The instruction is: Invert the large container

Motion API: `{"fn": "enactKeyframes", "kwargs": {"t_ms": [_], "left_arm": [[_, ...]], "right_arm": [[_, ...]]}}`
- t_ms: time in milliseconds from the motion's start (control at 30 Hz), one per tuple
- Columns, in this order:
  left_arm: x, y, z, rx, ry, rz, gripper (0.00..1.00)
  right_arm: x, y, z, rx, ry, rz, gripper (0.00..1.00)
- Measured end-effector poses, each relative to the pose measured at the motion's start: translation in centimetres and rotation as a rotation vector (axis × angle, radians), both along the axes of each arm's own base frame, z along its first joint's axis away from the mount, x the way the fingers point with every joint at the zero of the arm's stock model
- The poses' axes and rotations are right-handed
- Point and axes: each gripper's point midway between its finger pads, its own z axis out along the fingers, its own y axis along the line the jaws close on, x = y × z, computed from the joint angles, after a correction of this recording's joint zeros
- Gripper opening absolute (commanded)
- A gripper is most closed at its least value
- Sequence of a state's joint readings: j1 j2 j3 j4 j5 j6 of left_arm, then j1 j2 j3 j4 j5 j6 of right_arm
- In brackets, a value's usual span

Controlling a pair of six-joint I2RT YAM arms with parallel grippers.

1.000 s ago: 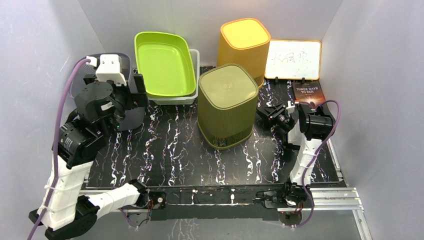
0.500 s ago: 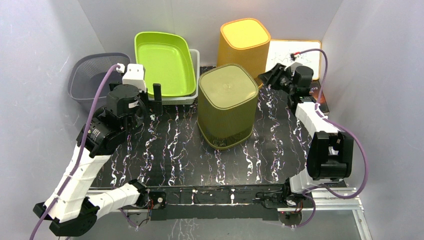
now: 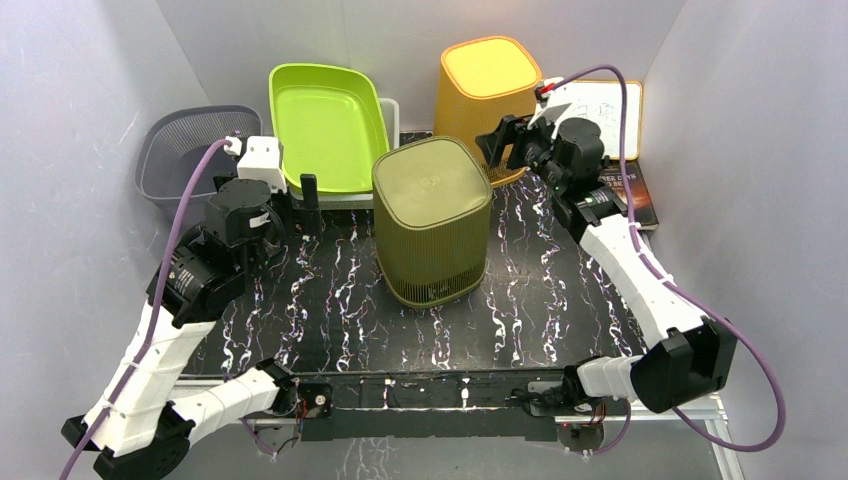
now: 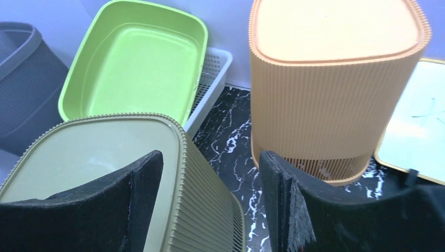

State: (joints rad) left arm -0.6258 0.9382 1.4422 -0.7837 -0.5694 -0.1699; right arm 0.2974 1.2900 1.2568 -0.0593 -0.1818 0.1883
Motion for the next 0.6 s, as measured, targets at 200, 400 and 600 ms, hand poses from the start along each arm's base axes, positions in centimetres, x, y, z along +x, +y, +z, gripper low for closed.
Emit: {"fn": "enactKeyframes", "kwargs": {"t_ms": [200, 400, 600], "left_arm": [[-0.1, 0.0, -0.2, -0.003, 0.005, 0.001, 0.98], [0.0, 0.0, -0.1, -0.007, -0.001, 0.001, 0.98], [0.0, 0.0, 1.0, -0.028, -0.03, 0.002, 0.98]], "right_arm": [[-1.4, 1.6, 0.3, -0.061, -0.002, 0.046, 0.66], [-7.6, 10.6, 2.1, -0.127, -0.065, 0.325, 0.69], [-14.7, 18.5, 4.0, -0.169, -0.158, 0.562, 0.7]]}}
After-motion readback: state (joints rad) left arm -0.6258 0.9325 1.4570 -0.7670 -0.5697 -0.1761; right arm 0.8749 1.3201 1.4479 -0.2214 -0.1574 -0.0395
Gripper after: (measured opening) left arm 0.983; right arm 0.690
